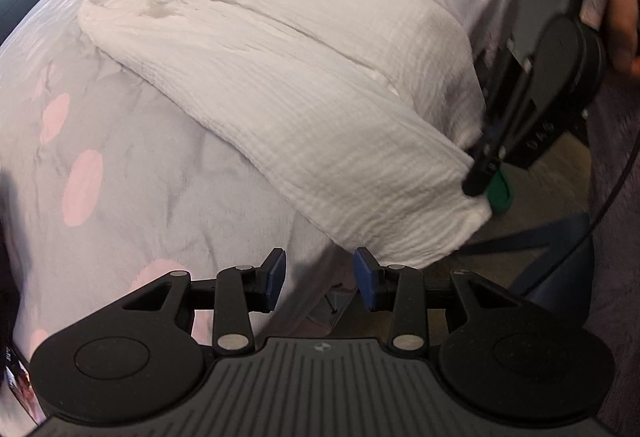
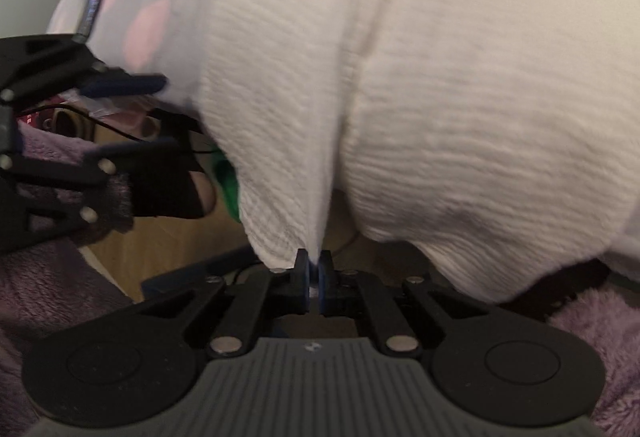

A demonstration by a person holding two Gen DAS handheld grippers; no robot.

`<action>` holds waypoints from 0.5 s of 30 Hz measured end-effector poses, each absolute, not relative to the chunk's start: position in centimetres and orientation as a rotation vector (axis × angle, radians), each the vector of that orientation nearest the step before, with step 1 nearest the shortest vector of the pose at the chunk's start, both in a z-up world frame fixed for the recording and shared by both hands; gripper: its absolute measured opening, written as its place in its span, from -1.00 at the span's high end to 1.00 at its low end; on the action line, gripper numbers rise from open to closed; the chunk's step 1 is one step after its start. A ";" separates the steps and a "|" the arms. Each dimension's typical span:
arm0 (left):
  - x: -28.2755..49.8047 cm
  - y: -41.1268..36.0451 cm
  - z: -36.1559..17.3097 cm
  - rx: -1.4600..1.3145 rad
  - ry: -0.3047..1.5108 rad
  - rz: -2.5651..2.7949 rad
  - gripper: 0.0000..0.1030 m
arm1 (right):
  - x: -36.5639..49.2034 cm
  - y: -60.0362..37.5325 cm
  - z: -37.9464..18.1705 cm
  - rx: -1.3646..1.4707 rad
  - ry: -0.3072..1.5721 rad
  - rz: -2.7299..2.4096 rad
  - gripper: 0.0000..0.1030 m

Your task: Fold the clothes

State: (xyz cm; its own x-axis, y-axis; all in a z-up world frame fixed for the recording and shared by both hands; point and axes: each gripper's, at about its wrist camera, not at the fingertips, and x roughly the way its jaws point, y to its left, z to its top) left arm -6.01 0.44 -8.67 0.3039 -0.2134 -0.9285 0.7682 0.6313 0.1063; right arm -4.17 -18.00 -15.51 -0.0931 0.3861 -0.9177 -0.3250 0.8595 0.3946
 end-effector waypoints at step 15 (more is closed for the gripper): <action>-5.6 -1.5 -11.3 0.614 1.042 -0.831 0.25 | -2.3 -27.5 -12.5 0.008 1.463 0.289 0.16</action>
